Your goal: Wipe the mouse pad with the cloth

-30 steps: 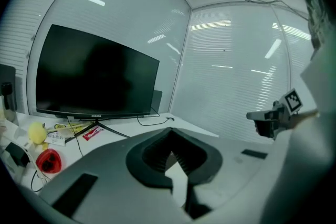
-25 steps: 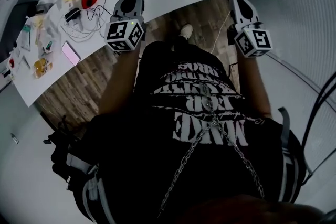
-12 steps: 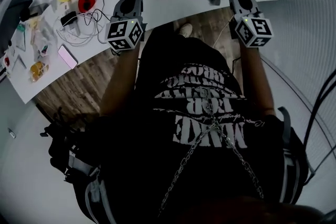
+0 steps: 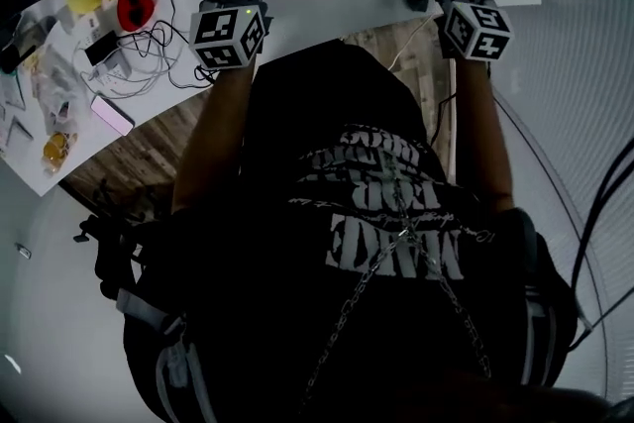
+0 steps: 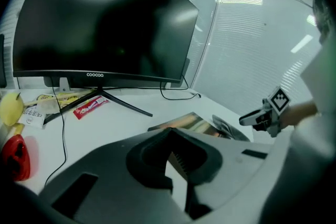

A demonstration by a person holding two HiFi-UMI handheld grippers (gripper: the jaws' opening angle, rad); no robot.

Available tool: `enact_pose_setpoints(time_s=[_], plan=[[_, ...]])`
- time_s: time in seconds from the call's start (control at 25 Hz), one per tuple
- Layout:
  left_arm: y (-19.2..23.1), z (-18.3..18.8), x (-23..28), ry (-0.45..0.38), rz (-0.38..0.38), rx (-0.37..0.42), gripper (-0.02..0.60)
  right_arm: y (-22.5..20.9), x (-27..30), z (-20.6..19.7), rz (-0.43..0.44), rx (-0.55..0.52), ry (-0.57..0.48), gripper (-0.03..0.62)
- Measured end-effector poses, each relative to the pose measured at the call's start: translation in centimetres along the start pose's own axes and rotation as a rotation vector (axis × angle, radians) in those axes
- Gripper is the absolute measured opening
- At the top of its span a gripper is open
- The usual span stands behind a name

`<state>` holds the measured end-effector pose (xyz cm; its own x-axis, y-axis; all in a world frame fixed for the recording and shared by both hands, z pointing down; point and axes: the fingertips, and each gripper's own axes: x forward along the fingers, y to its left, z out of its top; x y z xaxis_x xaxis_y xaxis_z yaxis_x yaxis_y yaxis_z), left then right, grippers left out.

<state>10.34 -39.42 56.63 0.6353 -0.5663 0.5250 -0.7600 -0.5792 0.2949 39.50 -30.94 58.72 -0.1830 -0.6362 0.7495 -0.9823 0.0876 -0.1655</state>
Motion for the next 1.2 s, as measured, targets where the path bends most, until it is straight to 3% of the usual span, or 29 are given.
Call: enact_pose_setpoints(time_s=[0.16,0.2,0.24,0.32,0.48,0.64,0.76,0.96,1.2], plan=[[0.7,-0.7,1.4,0.032,-0.007,0.0,-0.003,-1.5,3.0,-3.5,-0.059,-0.039,0.143,0.143],[0.8,-0.6,1.6,0.033,-0.01,-0.001,-0.003,-1.9,3.4,-3.9,-0.083,-0.056,0.166,0.109],[1.0,-0.6,1.7,0.033,-0.012,-0.001,-0.003,-2.2,3.8,-4.1,-0.104,-0.075,0.183,0.035],[1.5,-0.5,1.7,0.036,-0.012,-0.003,-0.003,-1.9,4.3,-3.9,-0.112,-0.092,0.195,0.016],[2.8,0.1,1.0,0.027,0.002,-0.025,-0.003,3.0,4.3,0.9,0.007,-0.097,0.094,0.012],[4.4,0.4,-0.1,0.017,0.029,-0.042,-0.003,12.4,7.2,4.9,0.231,-0.137,0.045,0.014],[5.6,0.0,-0.4,0.035,0.047,-0.042,-0.003,19.0,10.9,6.4,0.332,-0.22,0.06,0.012],[6.5,0.3,-0.6,0.023,0.051,-0.064,-0.003,24.2,17.2,5.8,0.336,-0.339,0.148,0.014],[7.1,-0.6,0.2,0.035,0.04,-0.068,-0.003,22.8,19.1,5.3,0.321,-0.306,0.182,0.014]])
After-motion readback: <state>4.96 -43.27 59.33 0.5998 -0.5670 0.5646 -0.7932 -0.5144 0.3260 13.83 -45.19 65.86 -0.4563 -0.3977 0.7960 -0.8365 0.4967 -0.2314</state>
